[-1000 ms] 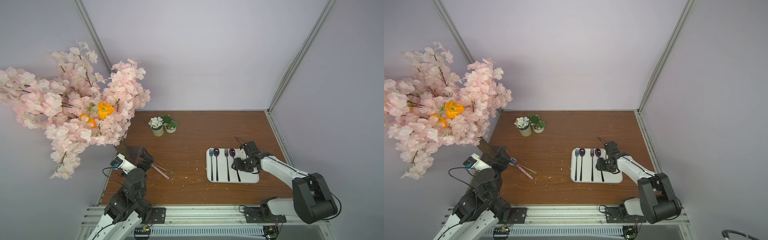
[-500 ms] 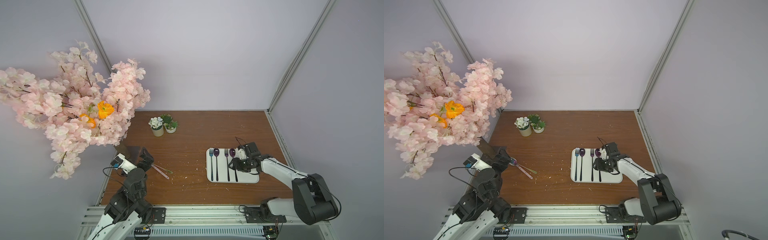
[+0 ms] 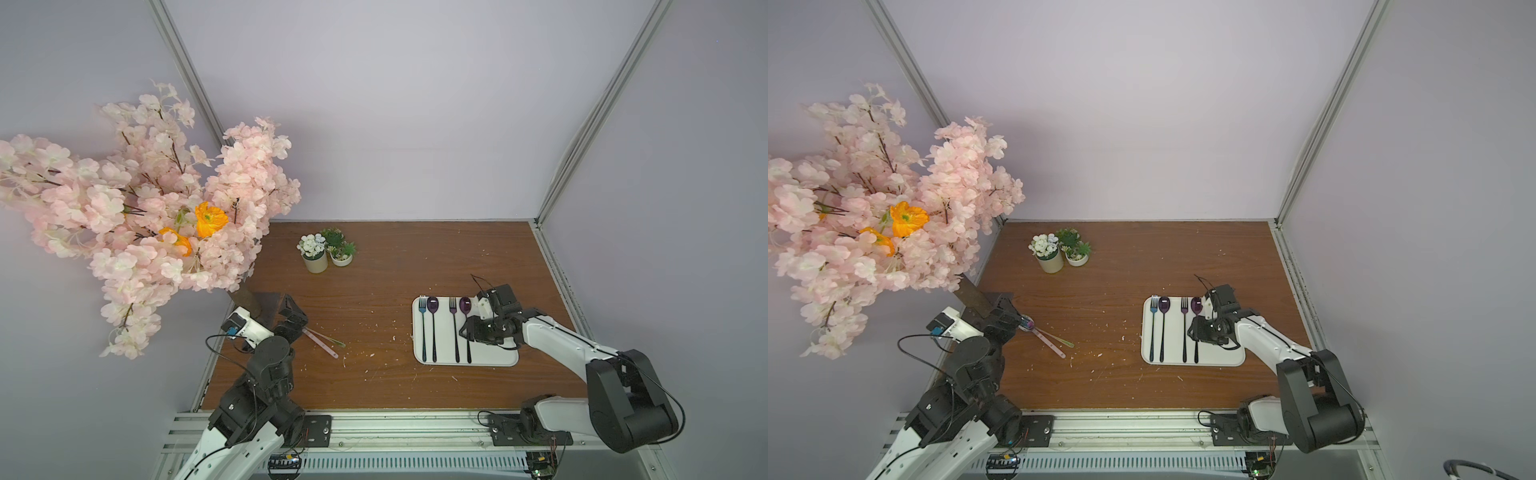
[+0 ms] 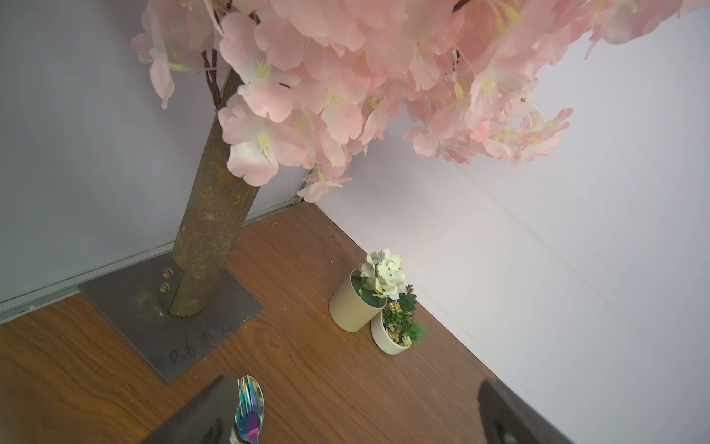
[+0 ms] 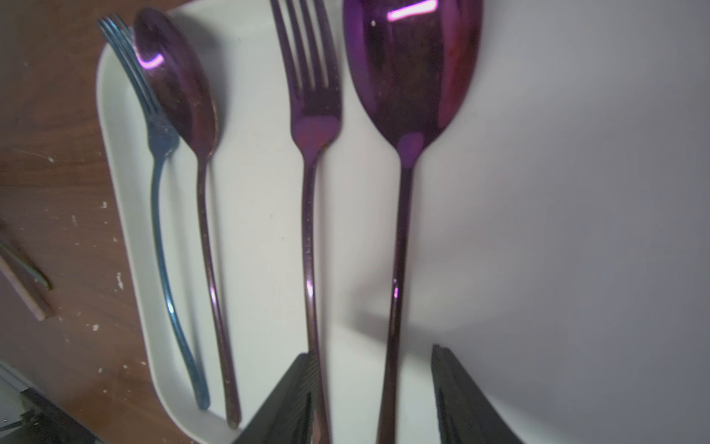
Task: Set the spoon and fork side by side
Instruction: Place the spoon on the tray.
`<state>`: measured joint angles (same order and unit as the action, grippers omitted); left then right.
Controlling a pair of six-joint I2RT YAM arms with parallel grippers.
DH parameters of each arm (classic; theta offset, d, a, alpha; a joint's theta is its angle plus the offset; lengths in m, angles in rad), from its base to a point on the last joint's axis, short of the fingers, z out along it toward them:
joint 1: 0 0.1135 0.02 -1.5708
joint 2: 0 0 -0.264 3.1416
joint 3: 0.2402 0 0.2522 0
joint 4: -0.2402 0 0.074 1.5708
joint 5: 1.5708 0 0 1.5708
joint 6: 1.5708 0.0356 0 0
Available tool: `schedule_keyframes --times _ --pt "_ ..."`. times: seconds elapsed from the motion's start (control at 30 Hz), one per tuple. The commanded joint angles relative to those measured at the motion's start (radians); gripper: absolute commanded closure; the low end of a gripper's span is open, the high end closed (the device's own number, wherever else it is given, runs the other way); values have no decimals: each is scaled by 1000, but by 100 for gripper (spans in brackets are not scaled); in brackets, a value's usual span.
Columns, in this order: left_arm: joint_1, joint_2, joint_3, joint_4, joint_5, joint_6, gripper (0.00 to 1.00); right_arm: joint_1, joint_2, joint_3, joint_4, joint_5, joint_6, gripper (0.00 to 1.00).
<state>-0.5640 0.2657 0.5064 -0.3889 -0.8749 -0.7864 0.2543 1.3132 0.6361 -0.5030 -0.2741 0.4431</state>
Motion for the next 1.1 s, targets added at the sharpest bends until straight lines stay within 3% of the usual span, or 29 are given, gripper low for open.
schedule_keyframes --times 0.0,0.3,0.7,0.97,1.07 --pt "10 -4 -11 -7 3 -3 0 31 -10 55 -86 161 2 53" --pt "10 -4 -11 -6 6 -2 0 184 78 153 -212 359 18 51" --pt "10 -10 -16 -6 6 -5 0 254 123 138 -215 375 38 51" --pt "9 -15 22 -6 -21 27 0 305 80 349 -333 541 -3 47" --pt "10 -8 76 -5 -50 81 0 375 94 444 -288 519 -66 43"
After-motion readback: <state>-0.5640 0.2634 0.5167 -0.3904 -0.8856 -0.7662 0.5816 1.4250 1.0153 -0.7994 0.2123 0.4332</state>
